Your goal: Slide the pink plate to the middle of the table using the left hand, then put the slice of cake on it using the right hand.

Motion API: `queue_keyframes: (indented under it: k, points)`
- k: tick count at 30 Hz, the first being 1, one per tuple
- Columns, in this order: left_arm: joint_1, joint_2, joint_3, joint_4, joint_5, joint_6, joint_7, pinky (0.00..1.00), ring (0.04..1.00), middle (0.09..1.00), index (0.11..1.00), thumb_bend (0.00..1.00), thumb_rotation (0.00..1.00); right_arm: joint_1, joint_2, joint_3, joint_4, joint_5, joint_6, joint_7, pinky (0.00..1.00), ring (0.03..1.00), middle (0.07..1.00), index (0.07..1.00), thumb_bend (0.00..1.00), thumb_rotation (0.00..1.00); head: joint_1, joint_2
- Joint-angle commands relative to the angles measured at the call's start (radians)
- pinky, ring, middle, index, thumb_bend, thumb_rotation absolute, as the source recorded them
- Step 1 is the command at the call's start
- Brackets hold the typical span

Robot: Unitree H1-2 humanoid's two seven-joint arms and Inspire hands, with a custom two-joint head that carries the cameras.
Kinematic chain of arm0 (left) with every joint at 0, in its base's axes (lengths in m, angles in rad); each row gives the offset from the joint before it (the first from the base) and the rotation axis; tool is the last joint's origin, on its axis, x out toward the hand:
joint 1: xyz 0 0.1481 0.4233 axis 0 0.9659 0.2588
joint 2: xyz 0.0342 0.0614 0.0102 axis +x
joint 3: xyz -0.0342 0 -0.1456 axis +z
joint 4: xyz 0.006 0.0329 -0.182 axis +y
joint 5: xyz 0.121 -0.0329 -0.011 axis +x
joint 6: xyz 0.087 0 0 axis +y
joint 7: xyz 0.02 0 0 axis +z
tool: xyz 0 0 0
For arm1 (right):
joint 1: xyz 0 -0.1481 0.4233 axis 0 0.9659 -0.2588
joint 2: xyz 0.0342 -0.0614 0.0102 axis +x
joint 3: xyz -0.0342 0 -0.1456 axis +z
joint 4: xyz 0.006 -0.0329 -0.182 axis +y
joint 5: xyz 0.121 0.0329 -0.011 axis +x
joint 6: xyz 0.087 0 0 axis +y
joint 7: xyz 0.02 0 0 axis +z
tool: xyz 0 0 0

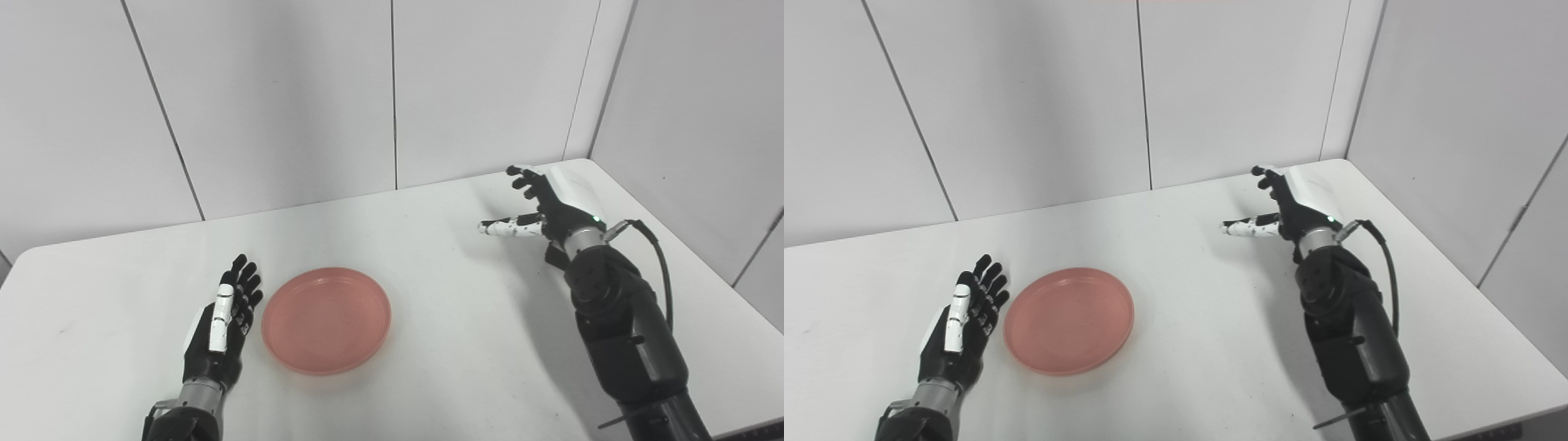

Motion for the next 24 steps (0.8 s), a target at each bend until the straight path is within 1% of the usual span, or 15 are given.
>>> queue_keyframes:
  k: [1,2,3,4,5,7,8,9,11,12,17,18,21,24]
  points:
    - [0.0,0.015,0.014,0.031,-0.027,-0.044,-0.028,1.0,1.0,0.994,0.992,0.56,1.0,-0.04,-0.039,-0.021,-0.012,-0.035,-0.002,-0.003,0.52,0.676,0.744,0.819,0.85,0.38,-0.01,0.002]
    - [-0.001,0.015,0.015,0.034,-0.03,-0.045,-0.032,1.0,1.0,0.994,0.992,0.57,1.0,-0.04,-0.042,-0.024,-0.01,-0.041,-0.002,-0.004,0.56,0.709,0.764,0.816,0.85,0.37,-0.01,0.002]
    - [-0.007,0.018,0.017,0.046,-0.036,-0.047,-0.041,1.0,1.0,0.995,0.994,0.58,1.0,-0.038,-0.05,-0.033,-0.006,-0.05,-0.002,-0.004,0.56,0.706,0.76,0.815,0.86,0.37,-0.013,0.003]
    - [-0.01,0.02,0.019,0.055,-0.04,-0.048,-0.047,1.0,1.0,0.999,0.998,0.59,1.0,-0.037,-0.055,-0.038,-0.004,-0.056,-0.002,-0.003,0.53,0.679,0.738,0.812,0.87,0.37,-0.014,0.003]
    - [-0.012,0.019,0.02,0.056,-0.042,-0.046,-0.047,1.0,1.0,0.996,0.995,0.59,1.0,-0.037,-0.062,-0.049,0.0,-0.076,-0.002,0.01,0.57,0.708,0.749,0.818,0.88,0.38,-0.015,0.006]
    - [-0.015,0.019,0.02,0.057,-0.039,-0.047,-0.047,1.0,1.0,0.995,0.994,0.6,1.0,-0.036,-0.076,-0.06,0.004,-0.122,-0.002,0.05,0.61,0.732,0.763,0.828,0.89,0.39,-0.023,0.006]
    - [-0.016,0.019,0.02,0.06,-0.038,-0.049,-0.047,1.0,1.0,0.994,0.994,0.6,1.0,-0.035,-0.084,-0.06,0.004,-0.139,-0.002,0.067,0.66,0.761,0.782,0.834,0.89,0.4,-0.029,0.007]
    - [-0.017,0.021,0.021,0.065,-0.038,-0.052,-0.049,1.0,1.0,0.997,0.995,0.61,1.0,-0.033,-0.094,-0.054,0.003,-0.156,-0.002,0.08,0.76,0.814,0.82,0.837,0.89,0.4,-0.035,0.007]
    - [-0.02,0.024,0.023,0.074,-0.04,-0.058,-0.054,1.0,1.0,0.998,0.998,0.61,1.0,-0.027,-0.118,-0.036,0.008,-0.192,-0.002,0.102,0.87,0.864,0.865,0.835,0.89,0.42,-0.045,0.007]
    - [-0.022,0.026,0.023,0.079,-0.04,-0.06,-0.057,1.0,1.0,0.998,0.997,0.61,1.0,-0.025,-0.123,-0.032,0.013,-0.206,-0.002,0.106,0.89,0.875,0.874,0.829,0.9,0.42,-0.051,0.007]
    - [-0.023,0.025,0.027,0.074,-0.048,-0.046,-0.054,1.0,1.0,0.999,0.985,0.59,1.0,-0.017,-0.114,-0.052,0.042,-0.245,-0.002,0.113,0.93,0.906,0.892,0.82,0.92,0.39,-0.055,0.007]
    - [-0.023,0.026,0.028,0.077,-0.049,-0.048,-0.056,1.0,1.0,0.999,0.986,0.58,1.0,-0.015,-0.115,-0.048,0.053,-0.256,-0.002,0.111,0.93,0.908,0.893,0.819,0.93,0.38,-0.059,0.009]
    - [-0.022,0.027,0.028,0.07,-0.048,-0.042,-0.053,1.0,1.0,0.99,0.972,0.58,1.0,-0.009,-0.119,-0.041,0.073,-0.268,-0.002,0.1,0.99,0.928,0.912,0.827,0.95,0.39,-0.062,0.01]
    - [-0.018,0.029,0.026,0.053,-0.05,-0.028,-0.055,1.0,1.0,0.993,0.974,0.56,1.0,-0.009,-0.115,-0.051,0.089,-0.271,-0.002,0.095,1.0,0.928,0.916,0.834,0.96,0.39,-0.061,0.012]
